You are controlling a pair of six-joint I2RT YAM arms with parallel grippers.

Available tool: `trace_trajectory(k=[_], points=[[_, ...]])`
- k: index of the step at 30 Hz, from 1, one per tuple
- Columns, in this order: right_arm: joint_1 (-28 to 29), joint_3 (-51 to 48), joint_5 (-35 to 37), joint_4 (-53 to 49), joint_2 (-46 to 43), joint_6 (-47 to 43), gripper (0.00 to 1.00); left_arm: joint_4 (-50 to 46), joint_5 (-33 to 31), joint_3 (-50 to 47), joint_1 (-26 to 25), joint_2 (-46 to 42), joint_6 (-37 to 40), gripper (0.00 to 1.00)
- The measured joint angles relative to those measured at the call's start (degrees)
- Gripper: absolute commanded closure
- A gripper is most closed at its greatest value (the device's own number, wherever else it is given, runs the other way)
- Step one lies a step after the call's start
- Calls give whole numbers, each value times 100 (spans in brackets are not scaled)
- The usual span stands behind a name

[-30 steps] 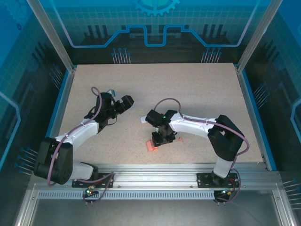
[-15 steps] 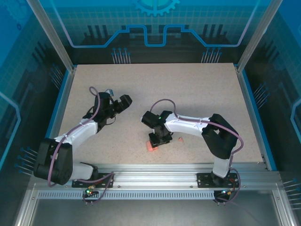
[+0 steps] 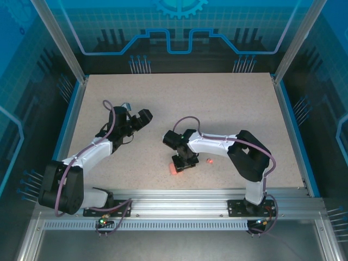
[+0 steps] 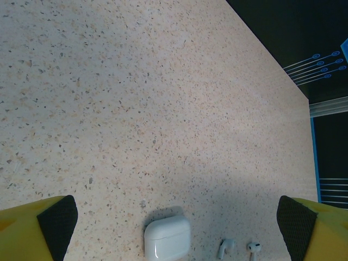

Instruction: Insert the wireless bluetooth earbuds into the charging case

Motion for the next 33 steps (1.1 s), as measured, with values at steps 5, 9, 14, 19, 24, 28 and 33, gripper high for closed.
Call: trace_trajectory(k=[5,9,14,19,24,28,33], points=[[0,0,-22,44,17,-4,69,2,0,0,2,-26,0,1],[0,0,-101,92,39,-22,74,2,0,0,2,-31,-2,1],[0,0,-201,142,44,-48,85,4,2,-2,2,-31,-17,1],[-7,24,-225,116,31,-103,100,4,4,-2,0,-31,-20,1],[-11,96,-127,31,13,-223,100,2,136,-2,2,-37,-15,1],[-72,201,-63,-118,-232,-402,100,-2,417,0,2,-37,50,1],[-503,590,-42,-179,-662,-726,100,-164,1121,304,4,24,321,1]])
